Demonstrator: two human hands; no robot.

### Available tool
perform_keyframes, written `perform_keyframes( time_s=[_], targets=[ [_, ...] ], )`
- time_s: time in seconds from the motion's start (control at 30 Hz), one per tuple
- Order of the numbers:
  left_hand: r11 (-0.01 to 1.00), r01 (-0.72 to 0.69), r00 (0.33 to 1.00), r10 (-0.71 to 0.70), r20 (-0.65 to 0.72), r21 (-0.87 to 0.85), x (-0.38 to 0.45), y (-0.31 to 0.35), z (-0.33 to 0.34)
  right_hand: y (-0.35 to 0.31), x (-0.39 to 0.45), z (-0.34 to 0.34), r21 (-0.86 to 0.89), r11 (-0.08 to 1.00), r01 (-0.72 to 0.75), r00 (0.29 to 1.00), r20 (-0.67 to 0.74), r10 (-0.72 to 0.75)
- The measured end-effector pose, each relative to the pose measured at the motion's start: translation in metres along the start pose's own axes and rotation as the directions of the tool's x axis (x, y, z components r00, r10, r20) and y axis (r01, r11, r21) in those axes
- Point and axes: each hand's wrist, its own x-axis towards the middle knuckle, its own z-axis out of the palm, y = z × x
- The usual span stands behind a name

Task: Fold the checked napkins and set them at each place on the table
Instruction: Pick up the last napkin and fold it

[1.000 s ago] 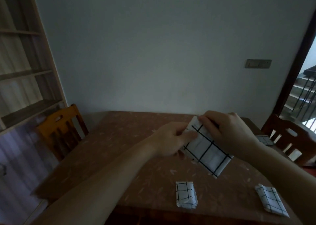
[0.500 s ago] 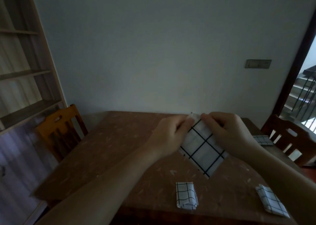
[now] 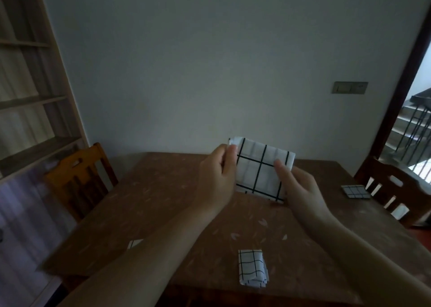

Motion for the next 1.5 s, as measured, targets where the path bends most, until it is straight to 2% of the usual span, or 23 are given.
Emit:
perform_keyframes(
  time_s=[0.13,0.2,0.33,0.4,0.47,0.53,0.6,0.67,0.77,0.83,0.9,1.0,1.07,1.13,1.17,1.23,1.3,1.5],
  targets=[
    [1.000,-0.012,0.999,0.013,-0.040,0.028,0.000,-0.008,0.001,0.006,0.000,0.007,-0.088,0.996,0.016,0.986,-0.166,-0.031],
    [0.999,0.008,1.000,-0.008,0.003,0.042,-0.001,-0.011,0.000,0.005,0.003,0.003,-0.111,0.994,0.022,0.983,-0.180,-0.042],
    [0.981,0.186,0.960,-0.193,0.203,0.053,0.005,-0.016,-0.015,-0.004,0.004,-0.016,-0.257,0.965,0.060,0.998,-0.008,-0.065],
    [0.972,0.234,0.896,-0.229,0.381,0.032,0.012,-0.018,-0.024,-0.011,0.004,-0.027,-0.326,0.943,0.064,0.990,0.142,-0.018],
    [0.978,0.198,0.793,-0.198,0.576,0.064,0.014,-0.016,-0.027,-0.017,0.006,-0.034,-0.363,0.930,0.057,0.964,0.261,0.043],
    [0.973,0.226,0.728,-0.206,0.653,0.055,0.009,-0.012,-0.023,-0.018,0.009,-0.041,-0.384,0.922,0.050,0.948,0.308,0.077],
    [0.972,0.232,0.761,-0.199,0.618,0.027,0.002,-0.011,-0.018,-0.013,0.011,-0.048,-0.334,0.942,0.031,0.957,0.282,0.069],
    [0.977,0.211,0.826,-0.188,0.532,0.019,-0.004,-0.012,-0.010,-0.001,0.009,-0.054,-0.174,0.984,-0.039,0.959,0.269,0.086],
    [0.949,0.315,0.889,-0.303,0.344,0.020,-0.021,-0.018,0.004,0.023,0.000,-0.048,0.062,0.956,-0.286,0.891,0.384,0.241],
    [0.942,0.333,0.920,-0.336,0.201,0.050,-0.036,-0.023,0.009,0.040,-0.007,-0.033,0.109,0.912,-0.395,0.845,0.434,0.314],
    [0.928,0.352,0.927,-0.364,0.096,0.118,-0.054,-0.030,0.004,0.055,-0.012,-0.016,0.080,0.906,-0.415,0.839,0.418,0.347],
    [0.883,0.438,0.893,-0.448,0.029,0.170,-0.081,-0.037,-0.018,0.073,-0.017,0.010,0.006,0.928,-0.373,0.861,0.374,0.344],
    [0.835,0.515,0.840,-0.537,0.084,0.194,-0.095,-0.043,-0.037,0.080,-0.023,0.027,-0.037,0.934,-0.354,0.863,0.372,0.342],
    [0.763,0.614,0.746,-0.645,0.167,0.203,-0.108,-0.048,-0.060,0.082,-0.031,0.047,-0.077,0.936,-0.343,0.864,0.366,0.346],
    [0.714,0.681,0.685,-0.700,0.203,0.166,-0.114,-0.050,-0.072,0.083,-0.035,0.058,-0.098,0.934,-0.343,0.861,0.365,0.355],
    [0.640,0.762,0.606,-0.758,0.242,0.096,-0.125,-0.056,-0.098,0.084,-0.043,0.085,-0.127,0.927,-0.354,0.848,0.373,0.375],
    [0.605,0.795,0.580,-0.779,0.239,0.040,-0.137,-0.059,-0.126,0.082,-0.053,0.115,-0.145,0.917,-0.372,0.831,0.388,0.399],
    [0.592,0.805,0.581,-0.781,0.229,-0.023,-0.173,-0.090,-0.250,0.075,-0.094,0.235,-0.259,0.873,-0.413,0.754,0.439,0.488]
  ],
)
